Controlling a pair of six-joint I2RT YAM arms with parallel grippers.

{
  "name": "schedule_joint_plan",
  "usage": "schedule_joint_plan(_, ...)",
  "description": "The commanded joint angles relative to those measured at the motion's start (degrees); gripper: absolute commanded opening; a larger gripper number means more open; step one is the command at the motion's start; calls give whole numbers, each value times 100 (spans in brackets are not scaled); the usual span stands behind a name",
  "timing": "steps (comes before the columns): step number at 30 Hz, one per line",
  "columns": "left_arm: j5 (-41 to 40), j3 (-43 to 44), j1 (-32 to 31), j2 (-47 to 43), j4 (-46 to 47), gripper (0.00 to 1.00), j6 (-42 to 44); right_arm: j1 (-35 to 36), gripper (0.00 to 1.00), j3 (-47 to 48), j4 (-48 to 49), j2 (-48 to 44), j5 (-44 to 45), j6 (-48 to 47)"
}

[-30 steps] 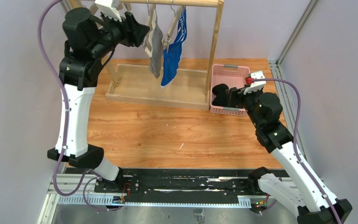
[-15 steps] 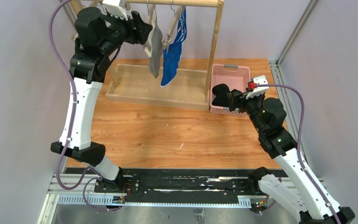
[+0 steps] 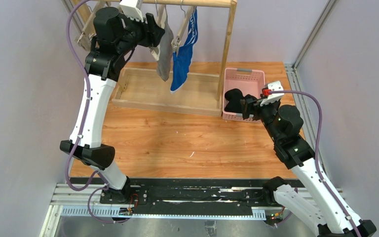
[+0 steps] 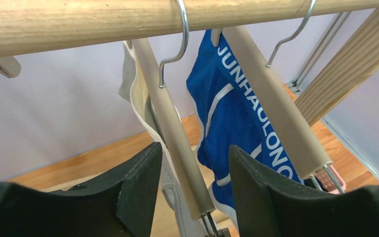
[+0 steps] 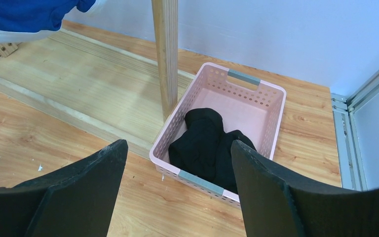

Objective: Remove the underwear clipped to the hanger

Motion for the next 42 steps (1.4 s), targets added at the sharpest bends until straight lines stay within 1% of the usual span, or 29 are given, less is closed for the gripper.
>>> schedule_joint_plan(1,-86,-13,-36,48,197,58,37,111,78,-111,36,-95,62,-98)
schedule_joint_plan(5,-92,-19,-34,80,182,53,59,124,78,-111,41,-109,43,-89)
schedule_joint_plan(10,-149,-39,-31,143,151,42,106,137,78,-134,54,-148,34,-89)
schedule_joint_plan(11,-161,-39,-35,152,126,40,110,141,79,-151,57,-160,33,-89)
schedule_joint_plan(13,-198,-56,-31,154,120,29,120,142,78,-174,67,-186,50,-78)
schedule_joint_plan(14,-221,-73,-35,160,115,25,127,142,78,-182,73,-198,58,-80)
schedule_joint_plan(16,-250,-77,-34,161,113,22,142,142,79,-200,89,-221,68,-81)
schedule_joint_plan(18,-250,-78,-36,176,111,17,154,142,78,-217,115,-248,90,-73)
schedule_joint_plan(22,-297,-63,-36,189,118,2,162,142,79,-232,161,-271,99,-66)
schedule_joint_plan(24,-314,-62,-35,205,141,0,164,141,79,-244,154,-256,108,-63)
schedule_joint_plan(30,-389,-179,-36,240,401,0,169,142,79,-328,143,-189,18,-28)
schedule_joint_plan(35,-432,-887,-36,-120,1377,0,122,149,79,-458,225,-206,-141,-74)
schedule_joint_plan(37,-507,-1007,-36,-226,1614,0,135,147,79,-508,276,-226,-152,-104)
schedule_joint_plan(42,-698,-913,-35,-294,1626,0,249,151,79,-543,257,-213,-116,-140)
